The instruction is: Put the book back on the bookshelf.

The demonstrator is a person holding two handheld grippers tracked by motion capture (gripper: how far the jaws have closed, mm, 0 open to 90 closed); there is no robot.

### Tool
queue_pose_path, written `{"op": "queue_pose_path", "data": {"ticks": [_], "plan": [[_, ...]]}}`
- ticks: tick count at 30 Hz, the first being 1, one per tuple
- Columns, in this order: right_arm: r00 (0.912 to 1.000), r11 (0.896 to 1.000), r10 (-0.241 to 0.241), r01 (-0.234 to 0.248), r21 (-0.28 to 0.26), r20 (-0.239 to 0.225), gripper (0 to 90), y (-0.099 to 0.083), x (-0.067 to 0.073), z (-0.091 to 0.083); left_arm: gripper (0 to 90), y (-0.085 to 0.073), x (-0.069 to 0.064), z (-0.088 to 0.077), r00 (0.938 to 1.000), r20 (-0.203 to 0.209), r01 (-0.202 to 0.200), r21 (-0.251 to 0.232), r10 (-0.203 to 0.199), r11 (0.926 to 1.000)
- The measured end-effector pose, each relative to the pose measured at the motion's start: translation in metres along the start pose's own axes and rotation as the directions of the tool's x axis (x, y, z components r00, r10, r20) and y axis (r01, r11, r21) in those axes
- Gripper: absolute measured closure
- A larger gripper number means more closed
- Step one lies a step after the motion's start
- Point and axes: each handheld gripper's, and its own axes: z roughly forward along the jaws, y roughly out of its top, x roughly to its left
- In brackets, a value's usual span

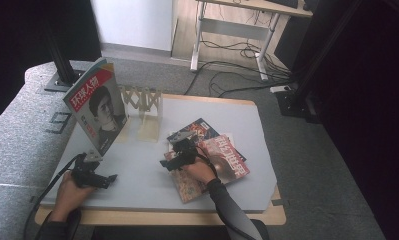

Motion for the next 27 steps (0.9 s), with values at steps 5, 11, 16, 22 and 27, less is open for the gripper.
{"op": "queue_pose_path", "data": {"ticks": [5,11,16,22,27], "plan": [[0.9998,1.000,-0.015,0.015,-0.006,-0.015,0.8,-0.009,0.009,-0.007,0.0,0.000,0.000,0.000,1.0000,0.000,0.000,0.001,0.000,1.0000],[0.9990,0.999,-0.023,0.022,-0.025,-0.038,2.2,-0.020,0.014,-0.019,0.0,0.000,0.000,0.000,1.0000,0.000,0.000,0.002,0.000,1.0000],[0.9997,1.000,-0.020,0.020,-0.013,-0.017,1.3,-0.023,0.012,-0.030,0.0,0.000,0.000,0.000,1.0000,0.000,0.000,0.001,0.000,1.0000],[0.9957,1.000,0.029,-0.029,-0.004,0.088,1.9,-0.050,-0.003,-0.059,0.0,0.000,0.000,0.000,1.0000,0.000,0.001,0.001,-0.001,1.0000],[0.9844,0.996,0.088,-0.085,-0.020,0.153,3.1,-0.081,-0.020,-0.087,0.0,0.000,0.000,0.000,1.0000,0.000,0.000,0.001,0.000,1.0000]]}}
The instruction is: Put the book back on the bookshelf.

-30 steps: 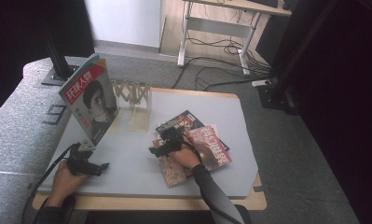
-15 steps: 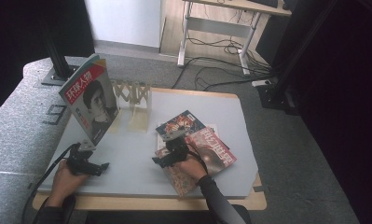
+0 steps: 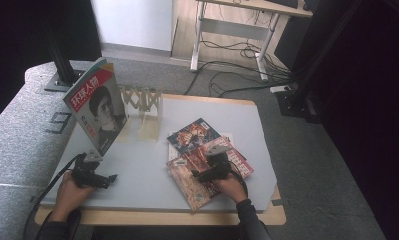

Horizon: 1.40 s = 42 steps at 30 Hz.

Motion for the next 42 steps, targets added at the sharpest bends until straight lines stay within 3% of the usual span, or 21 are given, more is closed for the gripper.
{"op": "queue_pose_path", "data": {"ticks": [5,10,22,34,38,42], "plan": [[0.9961,0.999,0.051,-0.050,-0.011,0.073,3.6,-0.021,-0.016,-0.022,0.0,0.000,0.000,0.000,1.0000,0.000,0.000,0.000,0.000,1.0000],[0.9896,0.997,0.078,-0.077,-0.011,0.121,3.9,-0.039,-0.022,-0.039,0.0,0.000,0.000,0.000,1.0000,0.000,0.000,0.000,0.000,1.0000],[0.9630,0.985,0.172,-0.167,-0.041,0.207,4.6,-0.074,-0.028,-0.072,0.0,0.000,0.000,0.000,1.0000,0.000,0.000,0.000,0.000,1.0000],[0.9449,0.970,0.245,-0.237,-0.060,0.217,4.8,-0.090,-0.030,-0.082,0.0,0.000,0.000,0.000,1.0000,0.000,0.000,0.000,0.000,1.0000],[0.9416,0.963,0.270,-0.263,-0.058,0.202,4.7,-0.096,-0.031,-0.083,0.0,0.000,0.000,0.000,1.0000,0.000,0.000,0.000,0.000,1.0000],[0.9440,0.962,0.273,-0.264,-0.073,0.185,4.6,-0.098,-0.033,-0.082,0.0,0.000,0.000,0.000,1.0000,0.000,0.001,0.000,-0.001,1.0000]]}}
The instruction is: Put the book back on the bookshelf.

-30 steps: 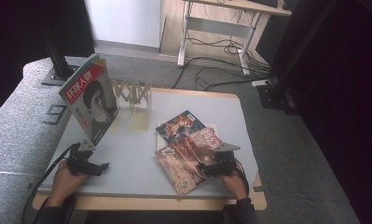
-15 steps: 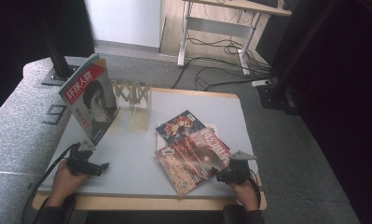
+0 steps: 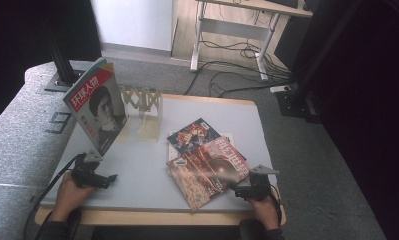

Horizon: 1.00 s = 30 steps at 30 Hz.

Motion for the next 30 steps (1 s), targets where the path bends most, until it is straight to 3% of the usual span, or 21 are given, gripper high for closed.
{"op": "queue_pose_path", "data": {"ticks": [9,14,18,30], "plan": [[0.9992,1.000,0.025,-0.025,0.002,-0.033,3.8,0.001,-0.005,0.013,0.0,0.000,0.000,0.000,1.0000,0.000,0.000,0.000,0.000,1.0000],[0.9994,1.000,0.030,-0.030,-0.005,-0.018,3.0,0.000,-0.004,0.008,0.0,0.000,0.000,0.000,1.0000,0.000,0.000,0.000,0.000,1.0000],[0.9991,0.999,0.029,-0.028,0.026,-0.030,0.0,-0.006,-0.002,0.005,0.0,0.000,0.000,0.000,1.0000,0.000,0.000,0.000,0.000,1.0000],[0.9943,0.997,0.072,-0.069,0.039,-0.079,3.4,-0.012,-0.005,0.004,0.0,0.000,0.000,0.000,1.0000,0.000,0.000,0.000,0.000,1.0000]]}}
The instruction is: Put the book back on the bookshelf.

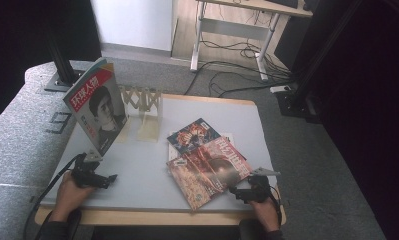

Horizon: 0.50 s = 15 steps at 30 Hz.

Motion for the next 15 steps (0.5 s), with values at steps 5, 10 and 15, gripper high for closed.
{"op": "queue_pose_path", "data": {"ticks": [5,10,15], "plan": [[0.9997,1.000,-0.008,0.007,-0.012,-0.022,3.9,-0.001,0.001,0.000,0.0,0.000,0.000,0.000,1.0000,0.000,0.000,0.000,0.000,1.0000],[0.9999,1.000,-0.005,0.004,-0.024,-0.012,3.3,0.005,0.000,-0.001,0.0,0.000,0.000,0.000,1.0000,0.000,0.000,0.000,0.000,1.0000],[0.9998,1.000,-0.019,0.019,-0.024,0.000,3.1,0.011,0.000,-0.001,0.0,0.000,0.000,0.000,1.0000,0.000,0.000,0.000,0.000,1.0000]]}}
